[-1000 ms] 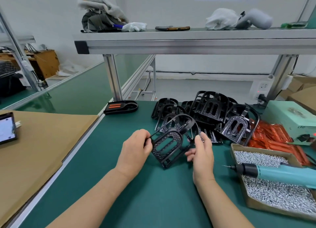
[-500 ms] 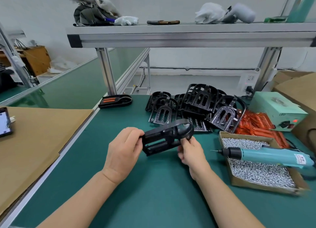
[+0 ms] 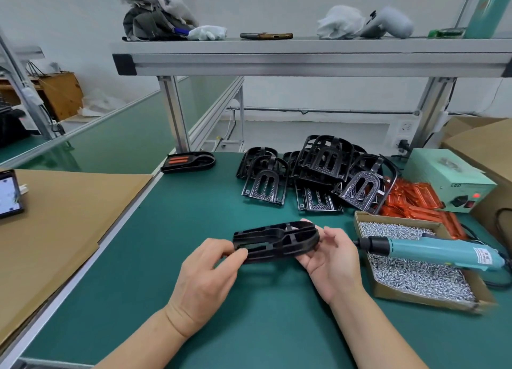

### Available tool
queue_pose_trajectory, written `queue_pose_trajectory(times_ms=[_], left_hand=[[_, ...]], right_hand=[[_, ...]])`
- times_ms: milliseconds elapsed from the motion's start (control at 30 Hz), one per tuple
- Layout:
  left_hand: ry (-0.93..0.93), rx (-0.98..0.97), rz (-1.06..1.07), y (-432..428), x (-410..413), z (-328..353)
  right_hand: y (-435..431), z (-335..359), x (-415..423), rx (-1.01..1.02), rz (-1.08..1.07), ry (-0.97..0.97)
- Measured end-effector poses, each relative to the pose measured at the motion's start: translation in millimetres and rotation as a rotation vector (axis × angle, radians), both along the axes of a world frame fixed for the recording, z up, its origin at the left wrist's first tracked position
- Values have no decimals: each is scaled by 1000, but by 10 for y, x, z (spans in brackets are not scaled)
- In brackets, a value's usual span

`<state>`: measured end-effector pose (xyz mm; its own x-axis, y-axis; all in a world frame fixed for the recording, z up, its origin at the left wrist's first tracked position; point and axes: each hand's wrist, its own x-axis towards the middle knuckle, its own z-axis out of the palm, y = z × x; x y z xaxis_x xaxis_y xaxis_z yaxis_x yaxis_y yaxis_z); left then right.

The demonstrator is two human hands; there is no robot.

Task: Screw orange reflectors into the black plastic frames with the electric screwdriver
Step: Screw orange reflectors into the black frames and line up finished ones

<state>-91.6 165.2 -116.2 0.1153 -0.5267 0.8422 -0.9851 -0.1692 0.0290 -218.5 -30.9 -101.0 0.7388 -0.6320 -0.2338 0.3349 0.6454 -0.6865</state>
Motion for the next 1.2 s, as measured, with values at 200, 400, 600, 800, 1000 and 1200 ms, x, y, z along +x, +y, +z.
queue_pose_trajectory(times_ms=[200,400,600,800,1000,1200], left_hand=[[24,142,-71,70,19,-74],[208,359,-84,66,-11,-44],[614,665,-111,9,36,-32],[728,666,-192,-25,99,-33],[704,727,-224,-94,133,-11],[658,721,-201,-96,130,-42]], right_hand=[[73,4,8,-213,77,165],[191,1,6,-347,-24,283],[265,-2,-91,-567,-41,490],[413,-77,-207,-1066,-130,733],[523,-38,-232,-1474,-372,613],[41,295,-313,-1437,-498,553]])
